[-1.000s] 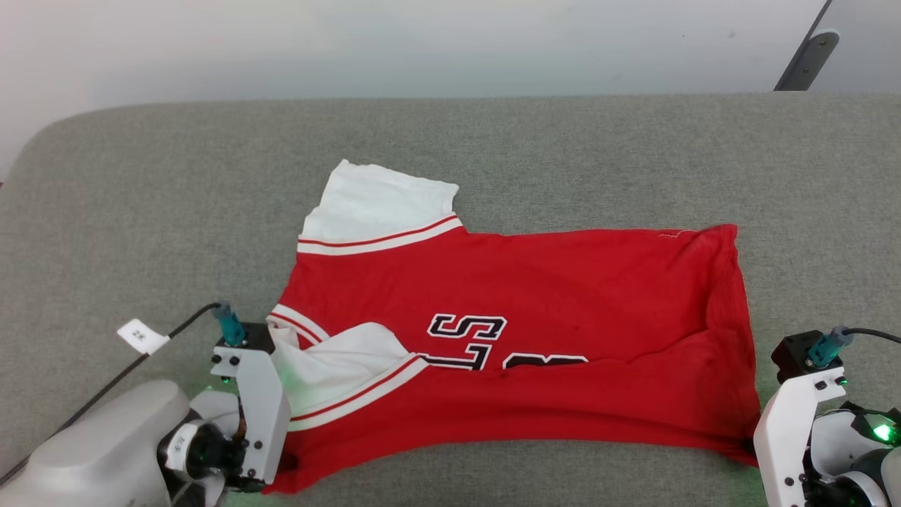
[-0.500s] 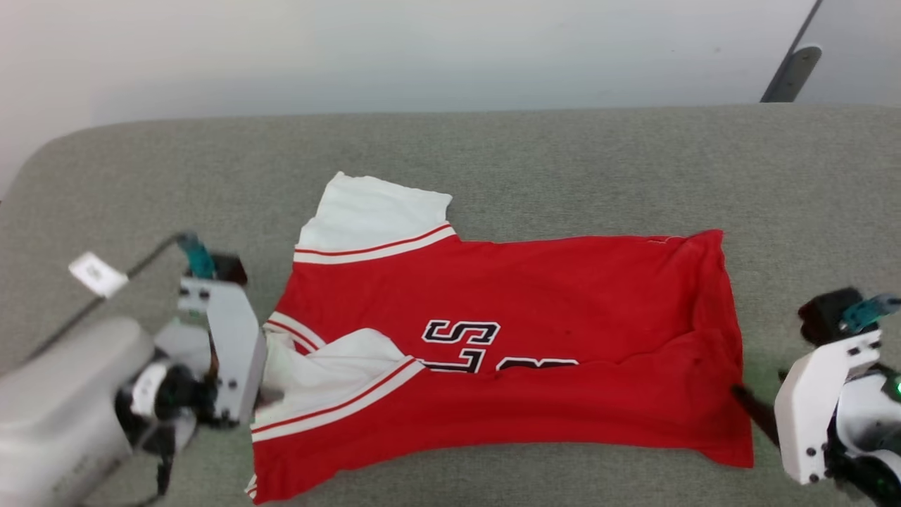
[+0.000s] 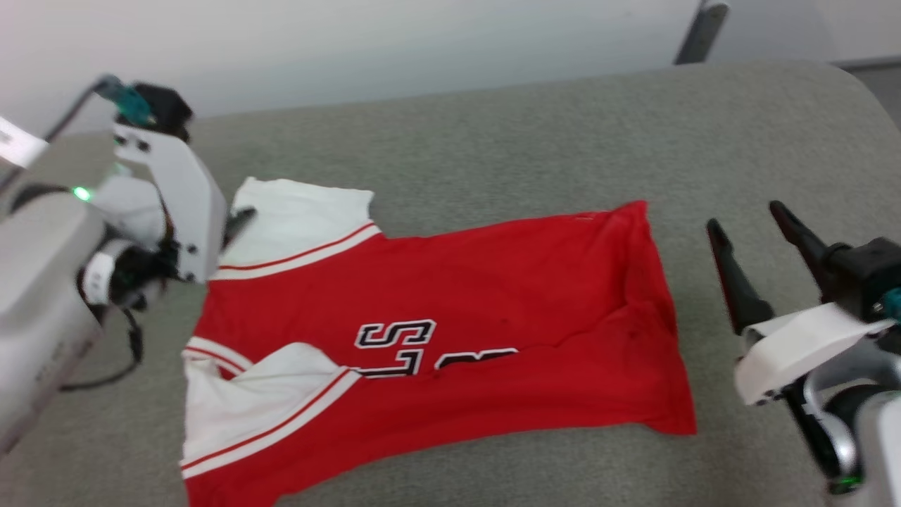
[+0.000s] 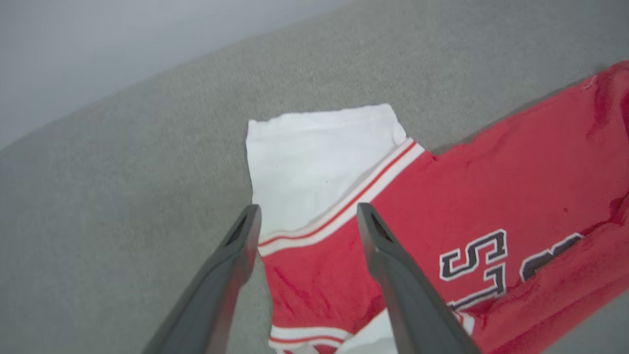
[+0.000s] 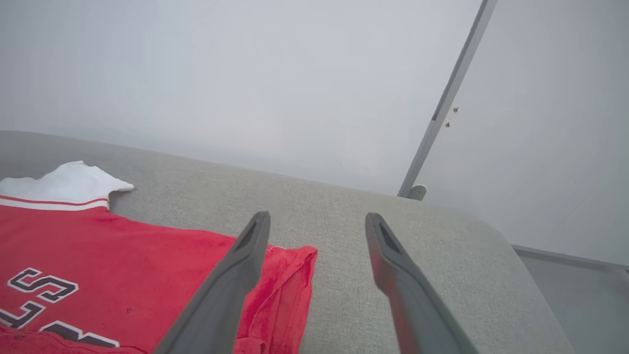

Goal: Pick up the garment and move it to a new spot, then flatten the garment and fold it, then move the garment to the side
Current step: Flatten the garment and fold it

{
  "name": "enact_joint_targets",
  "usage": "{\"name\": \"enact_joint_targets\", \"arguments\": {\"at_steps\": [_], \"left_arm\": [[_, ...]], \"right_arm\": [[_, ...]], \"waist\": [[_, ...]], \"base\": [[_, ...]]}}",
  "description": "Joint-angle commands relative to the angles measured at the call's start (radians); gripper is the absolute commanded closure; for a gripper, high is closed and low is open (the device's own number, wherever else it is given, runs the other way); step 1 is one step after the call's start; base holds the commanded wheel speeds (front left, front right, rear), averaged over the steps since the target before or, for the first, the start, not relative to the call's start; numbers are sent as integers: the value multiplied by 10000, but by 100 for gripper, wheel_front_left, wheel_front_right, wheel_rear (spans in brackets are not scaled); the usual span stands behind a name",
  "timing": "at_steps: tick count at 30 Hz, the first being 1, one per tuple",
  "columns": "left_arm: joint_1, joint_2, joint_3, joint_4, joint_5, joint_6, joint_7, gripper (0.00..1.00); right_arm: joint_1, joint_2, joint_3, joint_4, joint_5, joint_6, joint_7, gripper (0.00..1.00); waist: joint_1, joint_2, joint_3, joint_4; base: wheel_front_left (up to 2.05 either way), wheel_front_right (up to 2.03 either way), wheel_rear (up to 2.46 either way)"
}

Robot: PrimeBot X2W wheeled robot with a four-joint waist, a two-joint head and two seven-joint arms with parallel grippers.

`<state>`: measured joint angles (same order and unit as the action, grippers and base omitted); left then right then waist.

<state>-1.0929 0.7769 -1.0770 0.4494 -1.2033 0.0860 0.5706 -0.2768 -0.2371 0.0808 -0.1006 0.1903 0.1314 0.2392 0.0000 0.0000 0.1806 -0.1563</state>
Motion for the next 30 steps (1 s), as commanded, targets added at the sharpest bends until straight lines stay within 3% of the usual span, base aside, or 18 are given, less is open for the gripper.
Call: {"name": "enact_joint_targets", "arguments": {"at_steps": [1, 6, 14, 21, 30], "left_arm": [[-219, -65, 35, 472, 237, -203, -330, 0], [-795, -332, 24, 2136, 613, -804, -880, 0], [-1532, -463, -186, 4223, 864, -1525, -509, 0], [-1961, -563, -358, 5506, 960, -1820, -42, 0], [-1980, -786, -625, 6768, 1062, -1876, 540, 0]], "right_arm": [[-88, 232, 130, 210, -229, -16, -572, 0], [-261, 840, 335, 732, -637, -16, -1938, 0], [-611, 1123, 737, 1178, -677, -16, -2396, 0], [-910, 1226, 841, 1033, -529, -16, -2346, 0], [-1073, 1153, 1227, 724, -327, -16, -1914, 0]], "waist": [[0, 0, 448, -636], [0, 0, 896, -1228], [0, 0, 1621, -1949], [0, 0, 2042, -2207], [0, 0, 2438, -2281]], "base": [[0, 0, 0], [0, 0, 0], [0, 0, 0], [0, 0, 0], [0, 0, 0]]}}
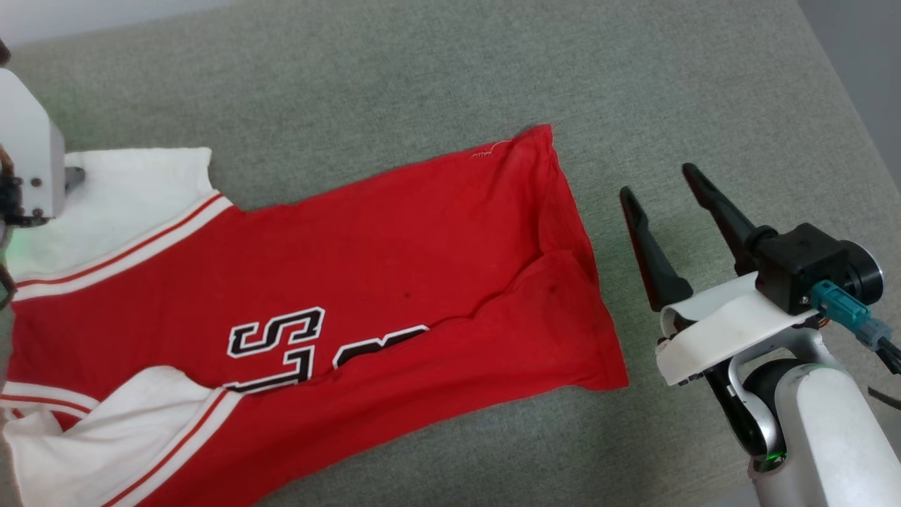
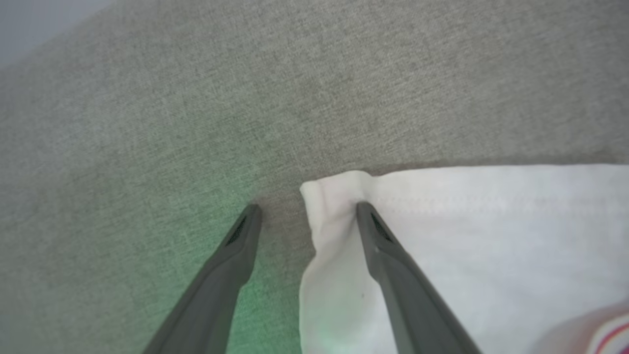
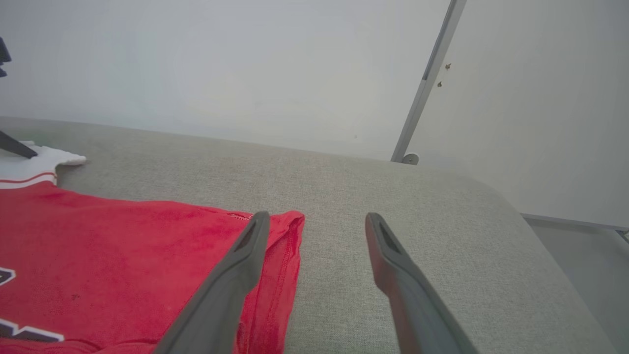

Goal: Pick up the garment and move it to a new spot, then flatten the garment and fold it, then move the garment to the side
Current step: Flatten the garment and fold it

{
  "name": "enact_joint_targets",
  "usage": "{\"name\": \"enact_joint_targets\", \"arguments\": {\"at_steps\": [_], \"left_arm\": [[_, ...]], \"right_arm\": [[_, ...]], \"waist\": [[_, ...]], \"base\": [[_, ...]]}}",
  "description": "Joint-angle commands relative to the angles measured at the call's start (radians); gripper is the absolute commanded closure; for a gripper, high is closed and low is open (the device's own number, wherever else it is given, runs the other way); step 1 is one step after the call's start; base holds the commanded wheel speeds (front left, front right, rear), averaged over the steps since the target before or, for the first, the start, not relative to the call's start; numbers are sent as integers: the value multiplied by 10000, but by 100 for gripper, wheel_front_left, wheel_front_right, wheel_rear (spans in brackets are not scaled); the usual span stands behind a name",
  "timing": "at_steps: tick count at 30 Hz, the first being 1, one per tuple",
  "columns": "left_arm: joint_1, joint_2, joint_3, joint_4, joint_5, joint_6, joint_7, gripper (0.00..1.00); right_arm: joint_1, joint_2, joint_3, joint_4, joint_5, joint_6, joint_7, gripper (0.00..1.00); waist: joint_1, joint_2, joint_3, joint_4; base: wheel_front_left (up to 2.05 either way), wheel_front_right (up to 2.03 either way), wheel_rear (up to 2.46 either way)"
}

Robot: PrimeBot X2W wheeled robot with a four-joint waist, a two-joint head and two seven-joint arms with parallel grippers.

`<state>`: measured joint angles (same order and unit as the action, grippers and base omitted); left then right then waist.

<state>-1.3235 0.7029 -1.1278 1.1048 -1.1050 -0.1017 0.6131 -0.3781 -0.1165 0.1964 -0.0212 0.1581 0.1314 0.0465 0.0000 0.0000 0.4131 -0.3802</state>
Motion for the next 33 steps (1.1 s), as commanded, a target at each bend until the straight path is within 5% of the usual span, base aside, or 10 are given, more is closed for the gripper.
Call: {"name": "enact_joint_targets", "arguments": {"at_steps": [1, 3, 4, 5, 13, 33], "left_arm": [[372, -94, -81, 369, -19, 37, 227, 0], [569, -274, -66, 600, -212, 18, 693, 0], [687, -378, -66, 712, -324, 13, 1021, 65], [763, -467, -18, 774, -473, -29, 1273, 100], [399, -865, -4, 796, -548, -158, 1504, 100], [-376, -1294, 44, 861, -672, -231, 1260, 100]], "right_arm": [[-75, -53, 85, -102, 78, -16, 84, 0], [-69, -96, 166, -158, 166, -16, 289, 0], [-86, -108, 170, -185, 242, -16, 429, 0], [-117, -105, 168, -210, 312, -16, 588, 0], [-1416, -68, 163, 318, 897, -16, 2575, 0], [-5654, 81, 1104, 6117, 2591, -16, 6430, 0]], "waist": [[0, 0, 156, -34], [0, 0, 205, 7], [0, 0, 217, 28], [0, 0, 237, 63], [0, 0, 397, 290], [0, 0, 702, 824]], "base": [[0, 0, 0], [0, 0, 0], [0, 0, 0], [0, 0, 0], [0, 0, 0], [0, 0, 0]]}}
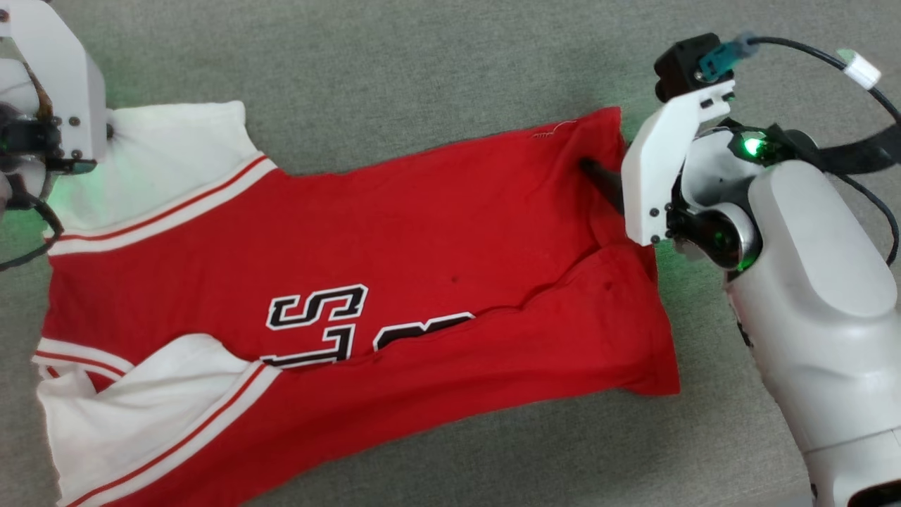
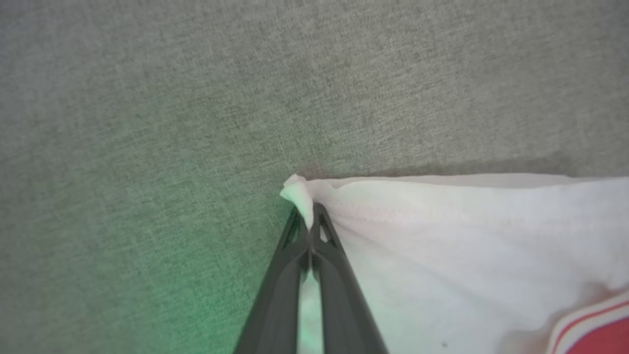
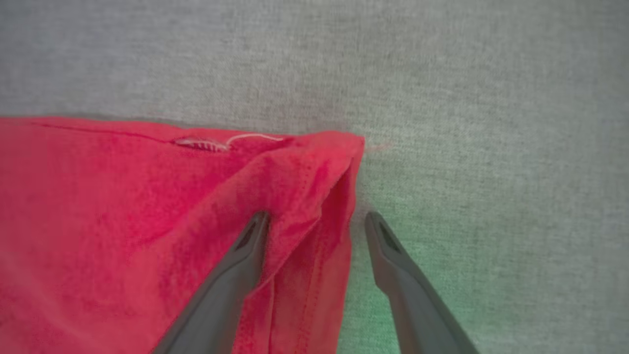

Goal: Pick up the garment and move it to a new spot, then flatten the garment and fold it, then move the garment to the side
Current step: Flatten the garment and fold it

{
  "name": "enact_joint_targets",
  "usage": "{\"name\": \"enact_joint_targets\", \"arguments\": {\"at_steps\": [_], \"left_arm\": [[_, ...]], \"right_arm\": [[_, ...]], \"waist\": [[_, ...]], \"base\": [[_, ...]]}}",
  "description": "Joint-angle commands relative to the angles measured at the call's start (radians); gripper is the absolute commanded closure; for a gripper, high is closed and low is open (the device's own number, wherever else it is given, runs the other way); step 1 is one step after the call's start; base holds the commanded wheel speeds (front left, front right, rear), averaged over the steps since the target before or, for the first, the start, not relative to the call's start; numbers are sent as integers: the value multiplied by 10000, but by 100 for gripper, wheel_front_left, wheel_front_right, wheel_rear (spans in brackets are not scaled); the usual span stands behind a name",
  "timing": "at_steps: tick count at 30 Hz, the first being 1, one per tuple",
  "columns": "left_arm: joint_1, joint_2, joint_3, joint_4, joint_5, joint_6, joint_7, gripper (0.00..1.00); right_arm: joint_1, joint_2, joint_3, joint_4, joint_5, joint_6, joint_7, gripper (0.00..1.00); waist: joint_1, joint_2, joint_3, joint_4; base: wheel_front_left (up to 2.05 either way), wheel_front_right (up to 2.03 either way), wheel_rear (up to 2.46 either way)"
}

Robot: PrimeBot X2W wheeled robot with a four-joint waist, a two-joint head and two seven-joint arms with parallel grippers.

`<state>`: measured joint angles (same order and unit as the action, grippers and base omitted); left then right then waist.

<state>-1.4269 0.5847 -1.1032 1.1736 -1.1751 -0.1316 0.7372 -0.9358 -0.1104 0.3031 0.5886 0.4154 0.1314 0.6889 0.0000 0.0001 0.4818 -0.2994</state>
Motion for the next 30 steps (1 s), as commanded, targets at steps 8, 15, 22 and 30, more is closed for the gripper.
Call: {"name": "enact_joint_targets", "arguments": {"at_steps": [8, 15, 22, 30], "left_arm": [[443, -293, -209, 87, 44, 40, -294, 100], [215, -472, -101, -35, -104, 28, -615, 100], [-20, -439, -23, -849, -409, 25, -703, 100], [127, -190, -199, -1886, -605, 24, -491, 100]], "right_arm": [[-663, -240, 1221, 1266, 680, -14, 904, 100], [-1049, -754, 1647, 1333, 989, -16, 159, 100], [-928, -1320, 2072, 1315, 918, -16, -691, 100], [-480, -2022, 2500, 906, 1114, -16, -1007, 100]], "waist": [[0, -1, 14, 210], [0, -1, -358, 643], [0, -1, -1007, 1277], [0, -1, -1828, 1962]], "base": [[0, 0, 0], [0, 0, 0], [0, 0, 0], [0, 0, 0]]}}
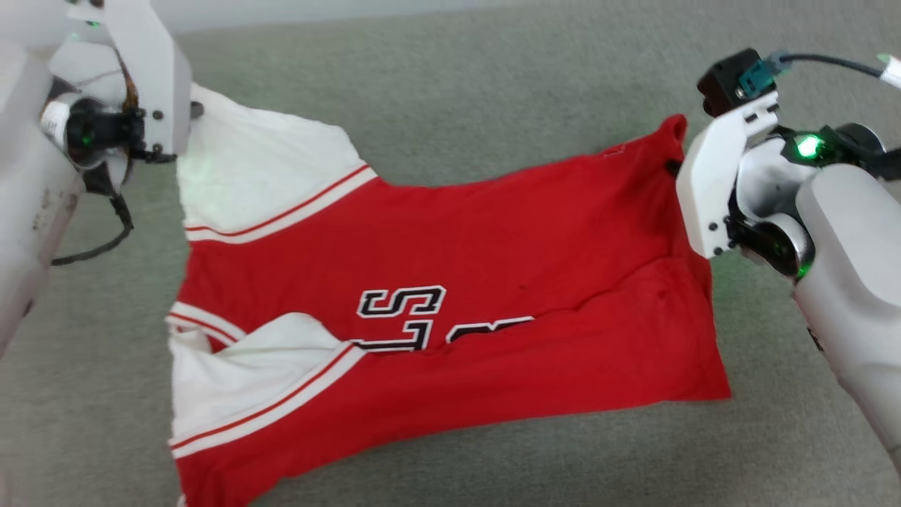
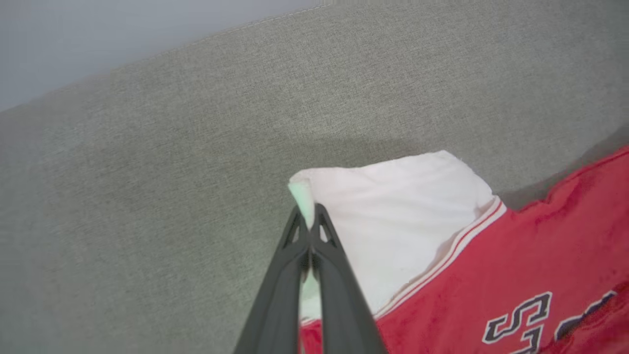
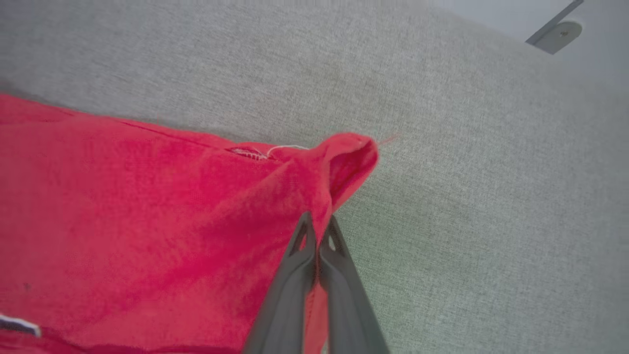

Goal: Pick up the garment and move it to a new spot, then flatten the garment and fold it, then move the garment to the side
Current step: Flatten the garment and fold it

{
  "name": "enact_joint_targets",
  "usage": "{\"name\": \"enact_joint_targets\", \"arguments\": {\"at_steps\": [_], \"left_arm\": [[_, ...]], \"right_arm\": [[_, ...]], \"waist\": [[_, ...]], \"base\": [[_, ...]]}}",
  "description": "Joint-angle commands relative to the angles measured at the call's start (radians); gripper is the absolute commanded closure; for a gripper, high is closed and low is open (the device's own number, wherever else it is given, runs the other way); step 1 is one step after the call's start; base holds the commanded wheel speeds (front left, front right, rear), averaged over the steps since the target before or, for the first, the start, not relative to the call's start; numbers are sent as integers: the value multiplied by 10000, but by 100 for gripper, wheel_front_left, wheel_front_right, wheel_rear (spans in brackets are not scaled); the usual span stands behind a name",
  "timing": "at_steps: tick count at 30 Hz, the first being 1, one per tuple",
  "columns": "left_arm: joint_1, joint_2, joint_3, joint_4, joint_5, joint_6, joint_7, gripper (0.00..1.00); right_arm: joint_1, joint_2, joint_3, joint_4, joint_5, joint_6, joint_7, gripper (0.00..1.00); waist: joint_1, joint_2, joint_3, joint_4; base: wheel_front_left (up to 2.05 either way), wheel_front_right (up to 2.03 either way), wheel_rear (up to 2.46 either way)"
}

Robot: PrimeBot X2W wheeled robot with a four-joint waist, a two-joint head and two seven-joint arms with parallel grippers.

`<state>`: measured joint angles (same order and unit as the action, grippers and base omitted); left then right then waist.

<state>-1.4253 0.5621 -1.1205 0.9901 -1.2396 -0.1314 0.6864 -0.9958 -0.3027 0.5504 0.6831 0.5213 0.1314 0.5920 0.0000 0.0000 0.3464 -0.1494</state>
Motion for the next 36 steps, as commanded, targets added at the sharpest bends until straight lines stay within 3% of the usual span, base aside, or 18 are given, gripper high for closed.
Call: {"name": "enact_joint_targets", "arguments": {"at_steps": [1, 8, 12, 17, 25, 28, 32, 36], "left_arm": [[160, 87, -35, -175, -19, 24, 78, 100], [495, 513, -138, -1216, -195, 32, 439, 100], [853, 884, -212, -2241, -275, 349, 709, 100], [1672, 1537, -189, -4287, -728, 1233, 1205, 100], [3406, 2962, -487, -8401, -1325, 3377, 1855, 100], [4038, 3288, -556, -9500, -1604, 3976, 1780, 100], [4706, 3413, -676, -9905, -1766, 4346, 1533, 100], [5135, 3149, -760, -9387, -1752, 4127, 1084, 100]], "right_arm": [[213, -178, 122, -158, 98, -16, -26, 100], [1077, -1094, 620, -1325, 388, -16, 203, 100], [1758, -1733, 747, -2313, 657, -16, 513, 100], [2709, -2499, 697, -3590, 856, -16, 855, 100], [4390, -3254, 374, -5050, 1190, -16, 1542, 100], [4938, -3424, 271, -5359, 1232, -16, 1662, 100], [5400, -3284, 88, -5235, 1093, -16, 1725, 100], [5424, -2847, -264, -4697, 930, -16, 1638, 100]], "waist": [[0, 0, -565, 526], [0, 0, -1130, 947], [0, 0, -1347, 1127], [0, 0, -1511, 1280], [0, 0, -1510, 1337], [0, 0, -1437, 1339], [0, 0, -1348, 1274], [0, 0, -1280, 1198]], "base": [[0, 0, 0], [0, 0, 0], [0, 0, 0], [0, 0, 0], [0, 0, 0], [0, 0, 0], [0, 0, 0], [0, 0, 0]]}}
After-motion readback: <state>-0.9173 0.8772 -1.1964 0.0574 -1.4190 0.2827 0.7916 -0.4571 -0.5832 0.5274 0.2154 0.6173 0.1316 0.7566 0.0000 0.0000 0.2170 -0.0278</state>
